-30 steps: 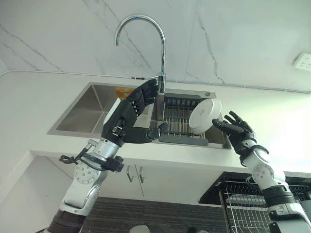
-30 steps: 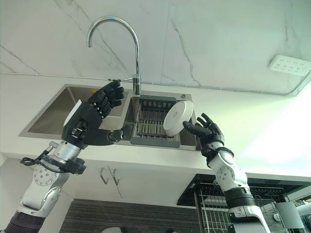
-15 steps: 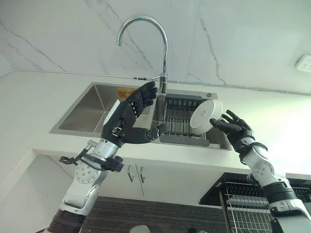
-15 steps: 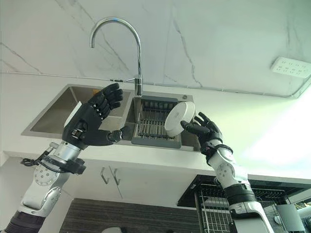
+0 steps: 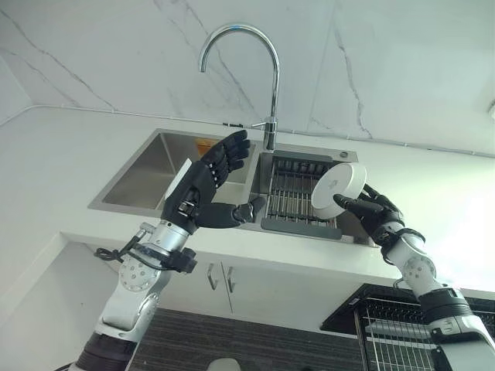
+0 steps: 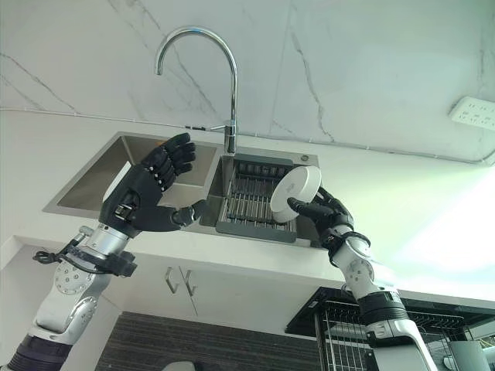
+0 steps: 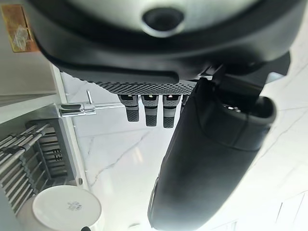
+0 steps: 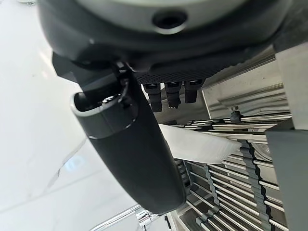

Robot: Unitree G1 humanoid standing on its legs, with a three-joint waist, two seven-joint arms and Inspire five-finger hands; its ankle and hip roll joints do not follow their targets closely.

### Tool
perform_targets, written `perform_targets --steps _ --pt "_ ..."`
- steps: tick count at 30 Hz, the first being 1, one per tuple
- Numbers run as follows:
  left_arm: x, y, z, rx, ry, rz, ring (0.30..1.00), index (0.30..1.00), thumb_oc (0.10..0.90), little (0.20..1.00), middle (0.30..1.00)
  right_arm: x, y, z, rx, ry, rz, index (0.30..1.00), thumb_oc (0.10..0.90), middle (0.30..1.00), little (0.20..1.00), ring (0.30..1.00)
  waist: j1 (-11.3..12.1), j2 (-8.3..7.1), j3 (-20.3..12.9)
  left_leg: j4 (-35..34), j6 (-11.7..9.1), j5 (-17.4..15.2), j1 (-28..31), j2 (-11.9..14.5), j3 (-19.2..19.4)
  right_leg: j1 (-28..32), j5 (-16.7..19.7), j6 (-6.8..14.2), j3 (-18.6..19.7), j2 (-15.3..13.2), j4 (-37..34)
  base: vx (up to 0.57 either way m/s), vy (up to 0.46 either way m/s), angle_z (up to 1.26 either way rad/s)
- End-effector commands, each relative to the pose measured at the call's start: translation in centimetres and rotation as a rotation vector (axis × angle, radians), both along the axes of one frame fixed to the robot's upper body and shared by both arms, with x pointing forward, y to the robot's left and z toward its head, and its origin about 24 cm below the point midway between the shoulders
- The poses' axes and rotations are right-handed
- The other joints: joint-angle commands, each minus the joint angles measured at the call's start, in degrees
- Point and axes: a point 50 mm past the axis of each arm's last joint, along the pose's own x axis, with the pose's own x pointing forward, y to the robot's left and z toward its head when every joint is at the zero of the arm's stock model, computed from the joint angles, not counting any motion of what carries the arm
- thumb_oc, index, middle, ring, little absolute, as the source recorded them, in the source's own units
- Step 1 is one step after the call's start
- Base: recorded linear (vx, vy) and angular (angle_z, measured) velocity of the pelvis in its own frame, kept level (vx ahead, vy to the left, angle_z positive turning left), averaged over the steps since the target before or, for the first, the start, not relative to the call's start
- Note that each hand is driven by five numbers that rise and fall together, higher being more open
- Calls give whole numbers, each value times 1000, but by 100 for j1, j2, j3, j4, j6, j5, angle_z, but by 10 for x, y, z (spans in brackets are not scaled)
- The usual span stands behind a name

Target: Place the dishes in the dishwasher.

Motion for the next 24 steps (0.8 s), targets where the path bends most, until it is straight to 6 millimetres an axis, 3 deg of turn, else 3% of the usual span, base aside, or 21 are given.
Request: perform_targets --steps 1,24 --pt "-1 -15 47 -60 -219 -89 900 900 800 900 900 26 -2 71 -9 -260 16 900 800 900 900 900 82 -9 -258 53 -99 -956 345 -33 46 297 -835 377 178 41 95 41 -4 1" --pt "0 -15 45 -50 -193 -94 900 900 800 900 900 37 -5 81 -6 -272 -11 900 800 900 900 900 239 7 -267 53 -77 -925 337 -88 -76 397 -874 336 106 38 95 31 -3 3"
